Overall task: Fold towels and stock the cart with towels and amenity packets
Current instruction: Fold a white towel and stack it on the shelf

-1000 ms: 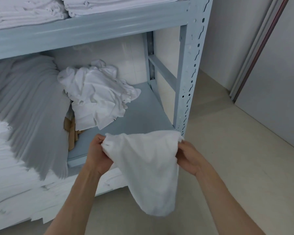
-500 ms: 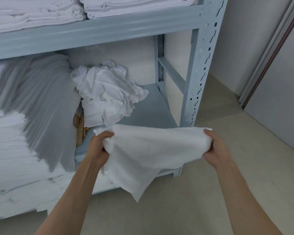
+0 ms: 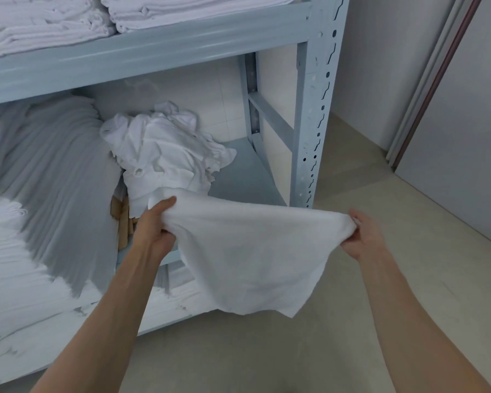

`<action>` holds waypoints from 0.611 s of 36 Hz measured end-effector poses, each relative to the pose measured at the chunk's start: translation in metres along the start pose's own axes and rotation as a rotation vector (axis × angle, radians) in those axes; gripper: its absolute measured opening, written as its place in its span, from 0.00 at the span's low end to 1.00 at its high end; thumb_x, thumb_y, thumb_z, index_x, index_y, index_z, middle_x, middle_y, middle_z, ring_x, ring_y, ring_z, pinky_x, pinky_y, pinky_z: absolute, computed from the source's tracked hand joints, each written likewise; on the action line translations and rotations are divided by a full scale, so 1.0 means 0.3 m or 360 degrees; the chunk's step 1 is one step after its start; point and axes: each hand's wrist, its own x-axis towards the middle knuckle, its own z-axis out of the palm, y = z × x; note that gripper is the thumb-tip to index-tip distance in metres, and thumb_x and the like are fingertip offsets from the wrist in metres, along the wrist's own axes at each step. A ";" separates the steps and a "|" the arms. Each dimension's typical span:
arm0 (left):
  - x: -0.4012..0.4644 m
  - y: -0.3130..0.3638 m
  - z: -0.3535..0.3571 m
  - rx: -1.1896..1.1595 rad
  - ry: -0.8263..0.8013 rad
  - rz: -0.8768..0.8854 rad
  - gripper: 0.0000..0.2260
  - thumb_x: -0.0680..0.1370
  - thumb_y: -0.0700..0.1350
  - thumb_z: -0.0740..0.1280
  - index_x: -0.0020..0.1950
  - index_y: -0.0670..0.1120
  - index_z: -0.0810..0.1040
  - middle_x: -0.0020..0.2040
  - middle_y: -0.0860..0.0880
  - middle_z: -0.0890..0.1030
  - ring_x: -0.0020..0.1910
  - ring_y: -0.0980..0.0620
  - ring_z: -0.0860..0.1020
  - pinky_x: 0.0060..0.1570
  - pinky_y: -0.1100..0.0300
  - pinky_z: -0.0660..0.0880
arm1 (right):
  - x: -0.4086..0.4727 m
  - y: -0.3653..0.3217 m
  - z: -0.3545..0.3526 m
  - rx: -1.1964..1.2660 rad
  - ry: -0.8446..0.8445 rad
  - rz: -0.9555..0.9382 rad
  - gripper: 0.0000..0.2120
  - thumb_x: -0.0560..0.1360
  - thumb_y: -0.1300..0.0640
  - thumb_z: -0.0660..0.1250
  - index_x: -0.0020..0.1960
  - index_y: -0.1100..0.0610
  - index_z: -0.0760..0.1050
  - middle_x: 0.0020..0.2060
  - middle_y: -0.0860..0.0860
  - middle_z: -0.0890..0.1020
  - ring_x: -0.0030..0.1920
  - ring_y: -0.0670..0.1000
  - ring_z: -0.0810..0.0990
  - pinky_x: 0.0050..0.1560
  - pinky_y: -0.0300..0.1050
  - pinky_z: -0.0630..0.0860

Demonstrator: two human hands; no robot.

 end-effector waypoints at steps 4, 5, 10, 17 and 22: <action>0.038 0.008 -0.013 0.0209 0.0053 0.0101 0.13 0.74 0.34 0.72 0.57 0.43 0.79 0.53 0.45 0.85 0.44 0.50 0.85 0.44 0.57 0.83 | 0.013 -0.005 -0.001 -0.0170 0.0174 -0.0016 0.06 0.79 0.61 0.65 0.44 0.61 0.75 0.40 0.56 0.79 0.39 0.54 0.78 0.44 0.51 0.77; 0.046 0.011 -0.017 0.0234 0.0090 0.0130 0.12 0.73 0.32 0.73 0.53 0.44 0.77 0.52 0.45 0.84 0.43 0.51 0.84 0.42 0.58 0.83 | 0.013 -0.010 -0.004 -0.0257 0.0201 -0.0002 0.05 0.79 0.61 0.64 0.46 0.62 0.75 0.41 0.57 0.79 0.40 0.54 0.78 0.42 0.51 0.77; 0.079 0.013 -0.047 0.0376 0.0186 0.0217 0.16 0.71 0.31 0.73 0.53 0.48 0.78 0.52 0.48 0.80 0.46 0.51 0.81 0.38 0.60 0.80 | 0.012 -0.034 -0.054 -0.0677 0.0402 0.0076 0.04 0.77 0.64 0.63 0.51 0.62 0.73 0.49 0.59 0.76 0.47 0.55 0.76 0.57 0.58 0.75; 0.089 0.000 -0.031 0.0629 0.0125 0.0311 0.14 0.70 0.31 0.71 0.49 0.46 0.86 0.55 0.50 0.84 0.56 0.50 0.79 0.52 0.60 0.76 | -0.003 -0.050 -0.088 -0.0789 0.0553 -0.0150 0.10 0.72 0.69 0.69 0.52 0.64 0.73 0.38 0.59 0.76 0.32 0.54 0.74 0.32 0.46 0.74; 0.099 0.005 -0.019 0.0561 0.0166 0.0409 0.10 0.72 0.37 0.76 0.53 0.42 0.84 0.56 0.48 0.84 0.59 0.50 0.81 0.63 0.57 0.76 | -0.021 -0.069 -0.095 -0.0833 0.0504 -0.0222 0.07 0.71 0.65 0.74 0.45 0.63 0.75 0.37 0.57 0.78 0.32 0.52 0.77 0.25 0.41 0.75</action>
